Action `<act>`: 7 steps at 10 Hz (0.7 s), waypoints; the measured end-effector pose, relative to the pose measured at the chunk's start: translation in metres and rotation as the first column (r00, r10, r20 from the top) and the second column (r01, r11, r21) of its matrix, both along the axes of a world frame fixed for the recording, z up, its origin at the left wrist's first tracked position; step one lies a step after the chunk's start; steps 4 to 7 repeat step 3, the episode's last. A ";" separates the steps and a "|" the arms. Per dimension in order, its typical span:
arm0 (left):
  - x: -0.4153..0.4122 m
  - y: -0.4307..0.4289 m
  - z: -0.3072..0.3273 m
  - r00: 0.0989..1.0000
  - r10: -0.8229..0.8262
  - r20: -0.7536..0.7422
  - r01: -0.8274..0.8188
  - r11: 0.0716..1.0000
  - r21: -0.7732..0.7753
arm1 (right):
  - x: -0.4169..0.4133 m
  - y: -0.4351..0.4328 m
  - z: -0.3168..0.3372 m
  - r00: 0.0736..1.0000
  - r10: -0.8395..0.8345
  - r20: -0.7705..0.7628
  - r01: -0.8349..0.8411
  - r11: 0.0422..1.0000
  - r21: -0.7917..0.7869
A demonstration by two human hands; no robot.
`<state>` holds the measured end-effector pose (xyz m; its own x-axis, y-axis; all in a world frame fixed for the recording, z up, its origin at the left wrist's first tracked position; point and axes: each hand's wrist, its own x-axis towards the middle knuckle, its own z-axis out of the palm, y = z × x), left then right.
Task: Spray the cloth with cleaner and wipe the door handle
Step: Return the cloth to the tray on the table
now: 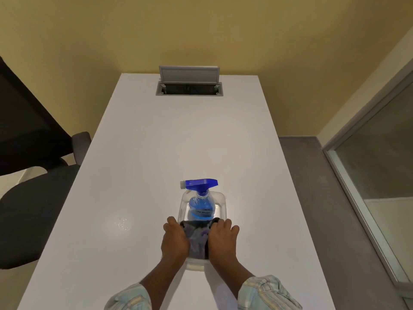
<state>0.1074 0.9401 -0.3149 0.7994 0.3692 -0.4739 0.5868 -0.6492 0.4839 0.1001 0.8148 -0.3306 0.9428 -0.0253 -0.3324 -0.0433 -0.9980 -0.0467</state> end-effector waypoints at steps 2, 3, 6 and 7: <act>-0.008 0.030 0.005 0.996 -0.004 -0.087 -0.004 0.995 -0.098 | -0.020 -0.034 0.018 0.927 0.054 0.372 -0.109 0.986 0.129; -0.012 0.049 0.010 0.999 -0.021 -0.040 0.015 0.988 -0.152 | -0.026 -0.054 0.024 0.901 0.037 0.433 -0.102 0.986 0.129; -0.012 0.049 0.010 0.999 -0.021 -0.040 0.015 0.988 -0.152 | -0.026 -0.054 0.024 0.901 0.037 0.433 -0.102 0.986 0.129; -0.012 0.049 0.010 0.999 -0.021 -0.040 0.015 0.988 -0.152 | -0.026 -0.054 0.024 0.901 0.037 0.433 -0.102 0.986 0.129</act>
